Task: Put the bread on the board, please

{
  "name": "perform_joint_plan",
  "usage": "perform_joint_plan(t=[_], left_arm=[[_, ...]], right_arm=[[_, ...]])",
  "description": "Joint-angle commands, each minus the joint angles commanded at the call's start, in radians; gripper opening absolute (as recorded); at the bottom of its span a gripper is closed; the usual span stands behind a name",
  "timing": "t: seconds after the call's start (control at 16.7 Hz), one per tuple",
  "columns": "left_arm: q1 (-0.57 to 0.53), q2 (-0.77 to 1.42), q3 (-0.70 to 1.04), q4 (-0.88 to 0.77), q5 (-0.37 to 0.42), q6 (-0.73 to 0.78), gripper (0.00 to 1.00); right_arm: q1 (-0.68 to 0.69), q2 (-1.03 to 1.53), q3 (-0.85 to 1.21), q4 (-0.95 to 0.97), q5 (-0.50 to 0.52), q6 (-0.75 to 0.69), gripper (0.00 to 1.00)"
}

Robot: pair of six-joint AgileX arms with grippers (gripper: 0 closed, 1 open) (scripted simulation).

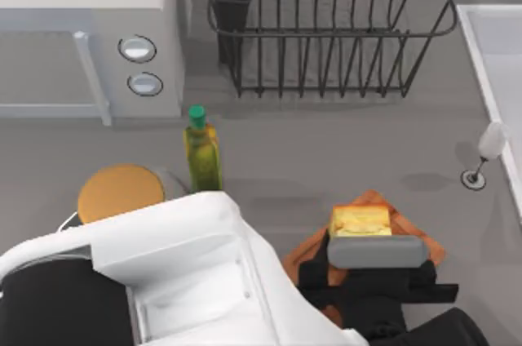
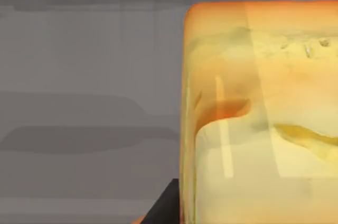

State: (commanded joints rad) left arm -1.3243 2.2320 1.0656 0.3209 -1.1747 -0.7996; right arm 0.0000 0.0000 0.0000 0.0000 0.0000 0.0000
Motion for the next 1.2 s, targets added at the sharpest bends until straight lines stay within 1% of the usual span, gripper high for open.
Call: perform_joint_plan(t=[0.18,0.96,1.02,1.2], left_arm=[[0.000,0.000,0.000,0.000,0.000,0.000,0.00],[0.000,0.000,0.000,0.000,0.000,0.000,0.98],[0.000,0.000,0.000,0.000,0.000,0.000,1.00],[0.000,0.000,0.000,0.000,0.000,0.000,1.00]], right_arm=[[0.000,0.000,0.000,0.000,0.000,0.000,1.00],[0.000,0.000,0.000,0.000,0.000,0.000,1.00],[0.000,0.000,0.000,0.000,0.000,0.000,1.00],[0.000,0.000,0.000,0.000,0.000,0.000,1.00]])
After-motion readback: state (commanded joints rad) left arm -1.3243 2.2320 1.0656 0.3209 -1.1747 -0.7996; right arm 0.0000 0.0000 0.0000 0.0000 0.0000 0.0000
